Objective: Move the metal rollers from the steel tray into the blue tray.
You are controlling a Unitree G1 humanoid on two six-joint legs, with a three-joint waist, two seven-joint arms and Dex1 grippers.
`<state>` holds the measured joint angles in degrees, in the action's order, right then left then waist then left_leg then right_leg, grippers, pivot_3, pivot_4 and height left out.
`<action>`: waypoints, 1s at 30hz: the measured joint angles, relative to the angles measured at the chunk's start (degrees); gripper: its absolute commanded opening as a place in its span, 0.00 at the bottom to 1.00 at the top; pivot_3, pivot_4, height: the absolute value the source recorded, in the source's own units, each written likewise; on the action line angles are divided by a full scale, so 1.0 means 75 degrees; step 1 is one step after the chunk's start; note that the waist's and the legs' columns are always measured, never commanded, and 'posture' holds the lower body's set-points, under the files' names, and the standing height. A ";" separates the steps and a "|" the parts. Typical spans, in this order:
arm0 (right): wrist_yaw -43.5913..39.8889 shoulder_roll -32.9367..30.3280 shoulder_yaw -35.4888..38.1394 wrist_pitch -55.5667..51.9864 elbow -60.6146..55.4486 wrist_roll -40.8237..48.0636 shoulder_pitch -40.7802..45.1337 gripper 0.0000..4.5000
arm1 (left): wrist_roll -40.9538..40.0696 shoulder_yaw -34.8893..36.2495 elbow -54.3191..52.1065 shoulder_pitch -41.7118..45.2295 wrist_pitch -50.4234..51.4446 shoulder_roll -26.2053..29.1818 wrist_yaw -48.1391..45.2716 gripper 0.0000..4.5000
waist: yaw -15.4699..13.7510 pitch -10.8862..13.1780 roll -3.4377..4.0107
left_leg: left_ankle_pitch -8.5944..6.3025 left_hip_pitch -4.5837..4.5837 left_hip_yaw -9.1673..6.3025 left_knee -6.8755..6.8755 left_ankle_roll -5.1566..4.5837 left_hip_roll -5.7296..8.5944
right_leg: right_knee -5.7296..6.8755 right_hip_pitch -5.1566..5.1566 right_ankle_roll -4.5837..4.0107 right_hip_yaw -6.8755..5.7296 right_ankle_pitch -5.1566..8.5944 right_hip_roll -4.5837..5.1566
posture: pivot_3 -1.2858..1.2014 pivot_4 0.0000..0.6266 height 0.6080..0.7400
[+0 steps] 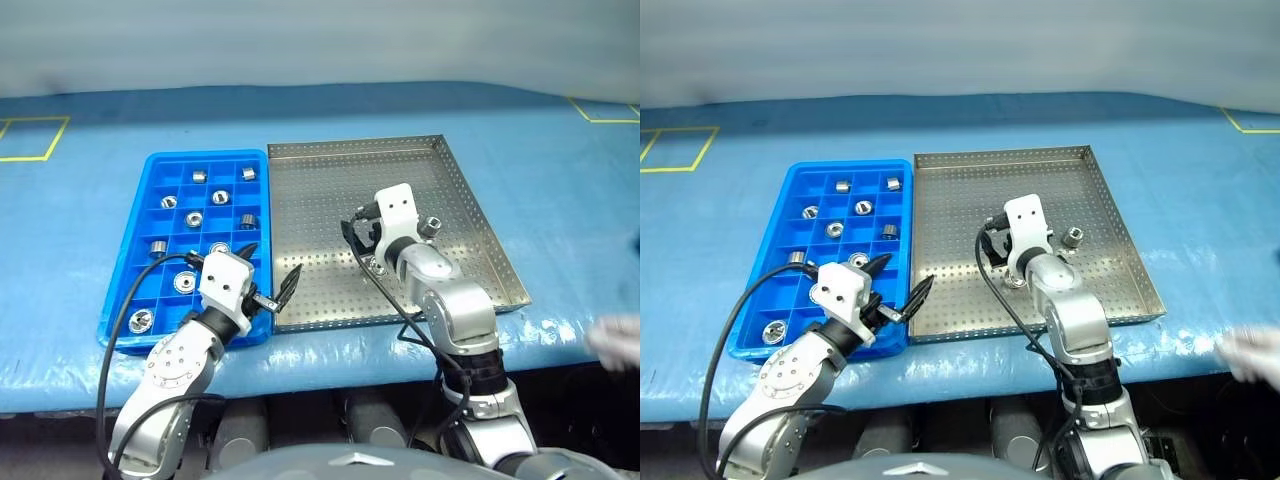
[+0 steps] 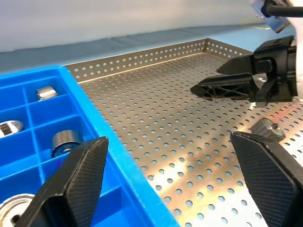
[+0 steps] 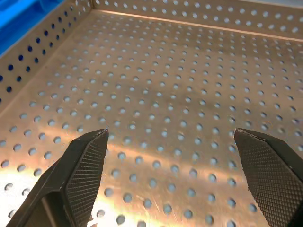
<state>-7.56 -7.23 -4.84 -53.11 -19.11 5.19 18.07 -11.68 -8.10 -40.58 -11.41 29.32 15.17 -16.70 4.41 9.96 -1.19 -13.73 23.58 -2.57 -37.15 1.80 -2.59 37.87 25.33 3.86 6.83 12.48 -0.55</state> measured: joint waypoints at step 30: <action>0.0065 0.0250 -0.0145 -0.1161 -0.0975 0.0126 -0.1086 0.99 | -0.0037 0.0002 0.0027 0.0103 0.0020 0.0034 -0.0091 1.00 | 0.0121 -0.0001 -0.0001 | 0.0001 0.0000 0.0005 -0.0022 0.0000 0.0004 | 0.0000 -0.0010 0.0013 0.0011 -0.0012 0.0001 | 0.51 0.24 1.00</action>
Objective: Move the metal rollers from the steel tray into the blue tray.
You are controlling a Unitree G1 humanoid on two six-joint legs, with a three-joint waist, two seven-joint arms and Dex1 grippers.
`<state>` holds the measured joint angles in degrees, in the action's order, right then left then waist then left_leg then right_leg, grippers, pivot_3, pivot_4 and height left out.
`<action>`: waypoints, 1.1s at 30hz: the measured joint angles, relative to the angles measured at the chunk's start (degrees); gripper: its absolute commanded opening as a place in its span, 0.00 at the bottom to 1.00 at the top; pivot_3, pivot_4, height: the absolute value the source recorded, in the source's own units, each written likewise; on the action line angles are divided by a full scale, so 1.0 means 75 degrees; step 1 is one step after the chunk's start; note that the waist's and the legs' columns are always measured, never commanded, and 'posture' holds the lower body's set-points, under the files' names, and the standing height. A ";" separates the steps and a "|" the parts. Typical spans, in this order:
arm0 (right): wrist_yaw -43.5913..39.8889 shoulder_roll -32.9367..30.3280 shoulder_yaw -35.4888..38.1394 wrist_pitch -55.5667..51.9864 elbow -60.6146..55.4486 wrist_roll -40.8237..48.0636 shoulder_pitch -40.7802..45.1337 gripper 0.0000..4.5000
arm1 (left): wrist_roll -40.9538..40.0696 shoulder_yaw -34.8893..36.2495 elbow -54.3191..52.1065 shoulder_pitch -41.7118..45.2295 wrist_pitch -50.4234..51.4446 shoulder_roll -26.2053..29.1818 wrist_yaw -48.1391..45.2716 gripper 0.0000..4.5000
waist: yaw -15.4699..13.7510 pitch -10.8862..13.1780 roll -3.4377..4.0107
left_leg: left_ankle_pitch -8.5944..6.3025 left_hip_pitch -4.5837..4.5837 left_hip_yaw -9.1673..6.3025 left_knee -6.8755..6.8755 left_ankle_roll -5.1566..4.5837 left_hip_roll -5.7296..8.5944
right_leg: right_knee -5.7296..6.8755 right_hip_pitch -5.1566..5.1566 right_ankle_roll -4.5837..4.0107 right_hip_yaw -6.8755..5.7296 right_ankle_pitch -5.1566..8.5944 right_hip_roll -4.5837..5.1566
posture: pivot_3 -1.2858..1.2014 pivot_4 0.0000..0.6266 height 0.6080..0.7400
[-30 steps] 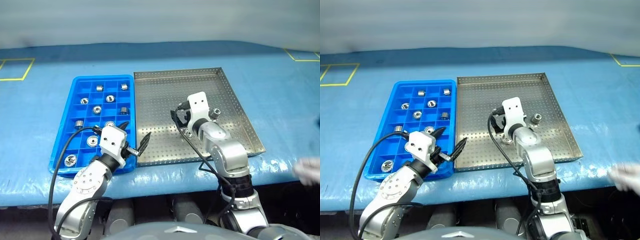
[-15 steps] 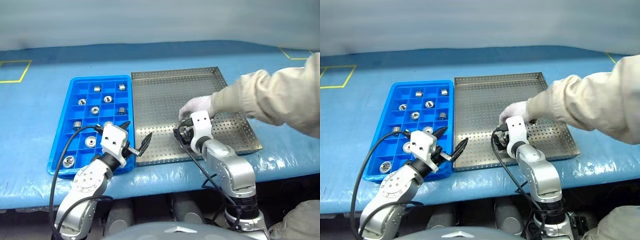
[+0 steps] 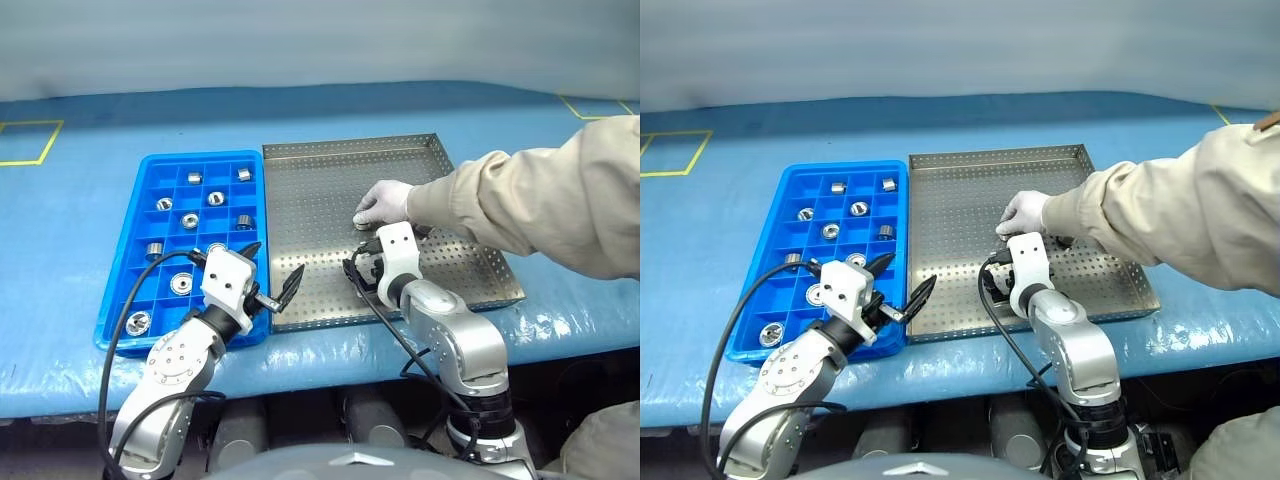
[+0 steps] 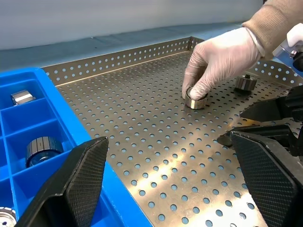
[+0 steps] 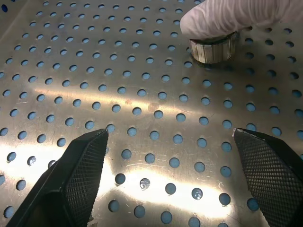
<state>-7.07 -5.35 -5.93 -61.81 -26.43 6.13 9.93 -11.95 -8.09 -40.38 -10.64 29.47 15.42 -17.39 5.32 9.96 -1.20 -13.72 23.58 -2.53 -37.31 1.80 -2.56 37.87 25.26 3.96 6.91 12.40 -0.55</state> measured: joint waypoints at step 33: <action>0.1220 0.1123 0.0567 0.2569 0.3483 -0.0424 0.2162 0.99 | 0.0007 -0.0032 0.0171 0.0061 -0.0002 -0.0090 0.0155 1.00 | -0.0021 -0.0003 0.0001 | 0.0002 -0.0003 -0.0003 -0.0009 -0.0002 0.0001 | 0.0006 -0.0011 -0.0006 -0.0001 -0.0028 -0.0002 | 0.52 0.24 1.00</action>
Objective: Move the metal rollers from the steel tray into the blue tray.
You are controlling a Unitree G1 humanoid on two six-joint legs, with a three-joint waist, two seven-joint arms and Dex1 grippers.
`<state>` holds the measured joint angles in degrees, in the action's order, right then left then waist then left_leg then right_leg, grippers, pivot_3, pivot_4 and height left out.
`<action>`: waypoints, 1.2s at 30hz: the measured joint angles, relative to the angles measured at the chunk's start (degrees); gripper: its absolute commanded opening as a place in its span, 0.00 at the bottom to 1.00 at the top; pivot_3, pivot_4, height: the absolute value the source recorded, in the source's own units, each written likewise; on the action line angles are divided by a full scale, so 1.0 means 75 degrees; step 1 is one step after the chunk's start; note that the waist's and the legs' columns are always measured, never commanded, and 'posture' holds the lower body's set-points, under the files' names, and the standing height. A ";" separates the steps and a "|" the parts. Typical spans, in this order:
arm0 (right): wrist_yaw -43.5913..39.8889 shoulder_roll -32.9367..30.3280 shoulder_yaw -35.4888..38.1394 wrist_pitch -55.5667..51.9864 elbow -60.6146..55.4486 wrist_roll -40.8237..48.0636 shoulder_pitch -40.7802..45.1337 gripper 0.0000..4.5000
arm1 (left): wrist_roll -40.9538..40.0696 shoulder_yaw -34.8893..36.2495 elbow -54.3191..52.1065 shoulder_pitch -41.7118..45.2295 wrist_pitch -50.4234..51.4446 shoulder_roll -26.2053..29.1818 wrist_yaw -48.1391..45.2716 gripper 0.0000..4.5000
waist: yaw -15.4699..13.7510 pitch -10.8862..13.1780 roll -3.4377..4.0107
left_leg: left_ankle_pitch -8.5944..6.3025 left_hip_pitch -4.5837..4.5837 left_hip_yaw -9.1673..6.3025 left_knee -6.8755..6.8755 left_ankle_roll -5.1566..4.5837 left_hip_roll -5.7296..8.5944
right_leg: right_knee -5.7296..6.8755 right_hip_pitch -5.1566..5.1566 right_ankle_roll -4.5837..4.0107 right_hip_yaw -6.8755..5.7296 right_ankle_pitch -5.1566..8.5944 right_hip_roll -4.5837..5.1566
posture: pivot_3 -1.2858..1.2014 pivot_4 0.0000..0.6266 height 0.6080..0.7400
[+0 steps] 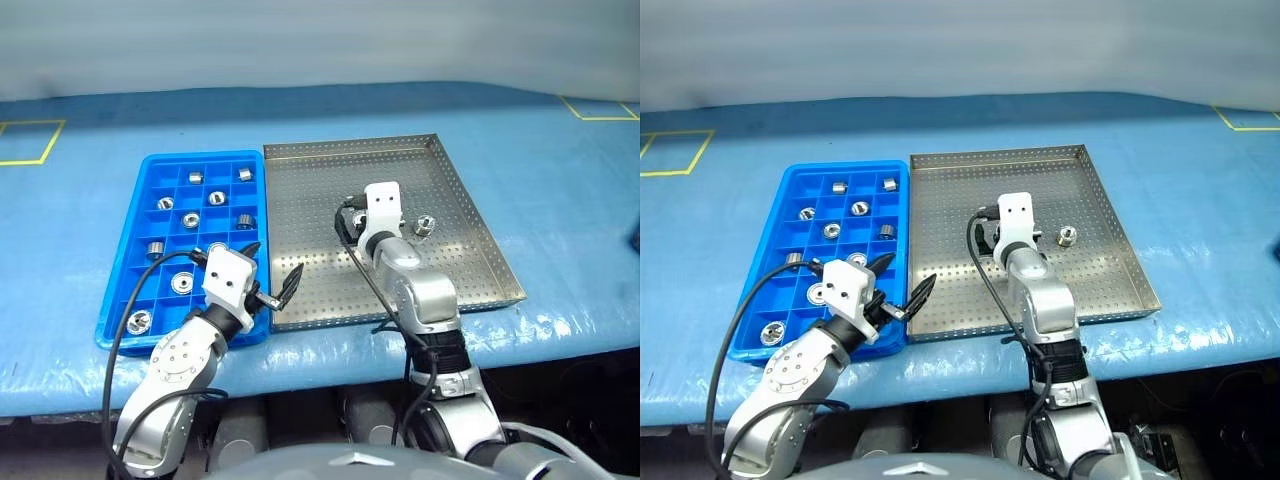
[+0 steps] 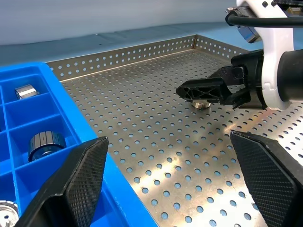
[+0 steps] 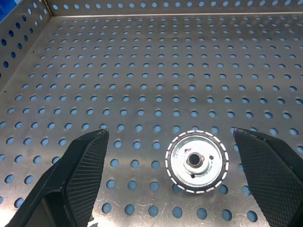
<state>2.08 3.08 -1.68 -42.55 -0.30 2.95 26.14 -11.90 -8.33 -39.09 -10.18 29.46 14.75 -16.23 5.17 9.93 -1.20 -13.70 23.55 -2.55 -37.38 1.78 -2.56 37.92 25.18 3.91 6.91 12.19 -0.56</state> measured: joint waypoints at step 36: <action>-0.1621 0.0534 -0.1545 0.0108 0.0678 0.0256 0.1473 0.40 | 0.0400 0.0572 -0.0396 -0.1230 -0.0387 -0.0561 0.1219 1.00 | -0.0488 -0.0002 0.0008 | 0.0001 -0.0002 -0.0010 0.0010 -0.0003 -0.0004 | -0.0005 -0.0001 -0.0010 -0.0012 0.0003 -0.0003 | 0.62 0.24 1.00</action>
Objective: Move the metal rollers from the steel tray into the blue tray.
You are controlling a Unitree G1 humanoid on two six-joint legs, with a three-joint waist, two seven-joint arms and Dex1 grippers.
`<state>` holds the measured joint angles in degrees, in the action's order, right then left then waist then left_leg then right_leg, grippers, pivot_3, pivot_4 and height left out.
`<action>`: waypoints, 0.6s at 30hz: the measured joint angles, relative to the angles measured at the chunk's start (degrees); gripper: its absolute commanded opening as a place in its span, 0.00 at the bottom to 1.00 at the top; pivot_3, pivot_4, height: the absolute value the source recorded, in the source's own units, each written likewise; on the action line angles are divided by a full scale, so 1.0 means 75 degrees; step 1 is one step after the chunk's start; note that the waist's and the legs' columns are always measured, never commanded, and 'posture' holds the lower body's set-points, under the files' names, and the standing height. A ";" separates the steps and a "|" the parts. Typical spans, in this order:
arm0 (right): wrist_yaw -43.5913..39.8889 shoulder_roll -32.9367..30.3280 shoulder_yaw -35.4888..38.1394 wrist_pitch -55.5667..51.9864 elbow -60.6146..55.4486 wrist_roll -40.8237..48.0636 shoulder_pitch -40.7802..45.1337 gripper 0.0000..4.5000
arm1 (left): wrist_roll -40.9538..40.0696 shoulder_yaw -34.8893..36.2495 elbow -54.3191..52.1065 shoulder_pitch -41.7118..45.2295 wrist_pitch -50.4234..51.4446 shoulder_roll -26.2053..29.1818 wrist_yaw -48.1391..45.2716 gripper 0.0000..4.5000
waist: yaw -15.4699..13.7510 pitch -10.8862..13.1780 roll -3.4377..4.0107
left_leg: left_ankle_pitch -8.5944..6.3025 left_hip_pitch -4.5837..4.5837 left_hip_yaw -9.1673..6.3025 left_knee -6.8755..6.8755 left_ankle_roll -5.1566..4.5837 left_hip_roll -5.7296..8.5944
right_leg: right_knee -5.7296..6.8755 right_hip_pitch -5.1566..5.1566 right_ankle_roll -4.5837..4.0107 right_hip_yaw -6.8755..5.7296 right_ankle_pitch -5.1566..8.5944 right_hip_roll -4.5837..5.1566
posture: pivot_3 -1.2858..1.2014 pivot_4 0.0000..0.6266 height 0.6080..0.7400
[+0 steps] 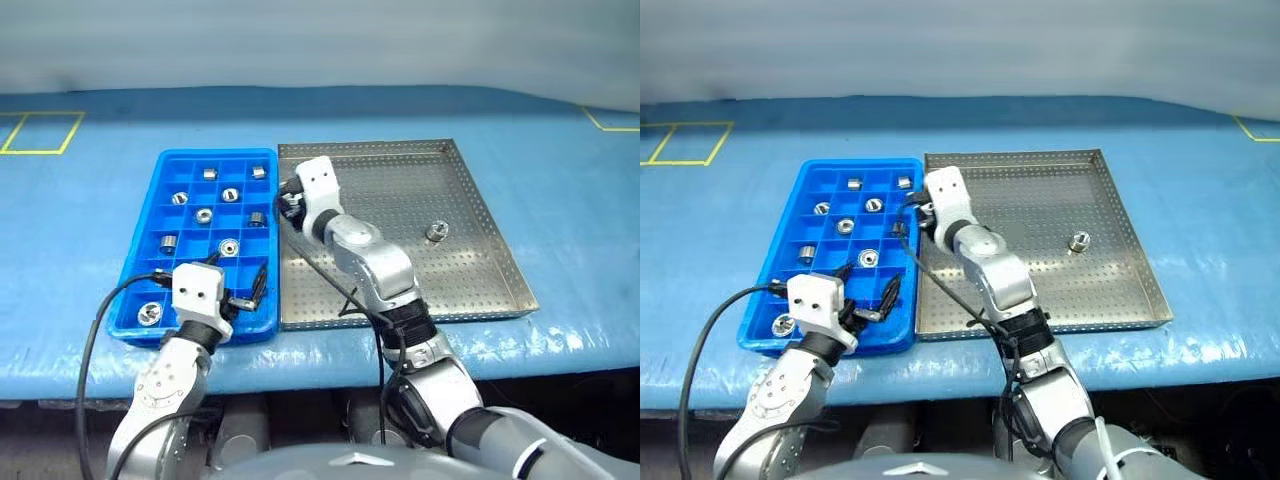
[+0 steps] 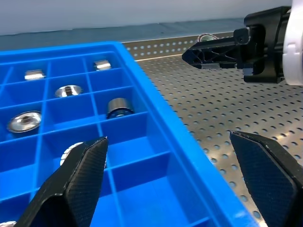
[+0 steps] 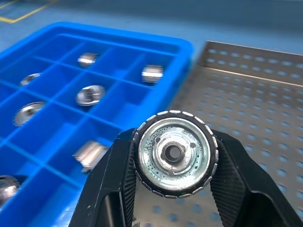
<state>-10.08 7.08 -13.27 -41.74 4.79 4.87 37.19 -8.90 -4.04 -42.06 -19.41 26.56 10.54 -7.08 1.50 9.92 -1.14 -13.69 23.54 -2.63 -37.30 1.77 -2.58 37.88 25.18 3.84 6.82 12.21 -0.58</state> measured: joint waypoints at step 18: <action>-0.1624 -0.0809 -0.2164 -0.1515 -0.1096 -0.0158 0.0163 0.40 | 0.0465 0.0040 -0.0511 -0.1539 -0.0744 -0.0131 0.0150 1.00 | -0.0726 0.0000 -0.0001 | 0.0001 0.0004 0.0009 0.0000 0.0004 0.0000 | -0.0006 0.0012 -0.0041 -0.0004 0.0047 0.0004 | 0.64 0.24 1.00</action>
<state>-22.27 1.01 -29.50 -53.10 -3.43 3.68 38.41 -5.41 -3.74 -45.89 -30.95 20.97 9.55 -5.96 -3.94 9.91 -1.15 -13.68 23.56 -2.57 -37.30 1.79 -2.59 37.84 25.27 3.53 6.79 12.56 -0.55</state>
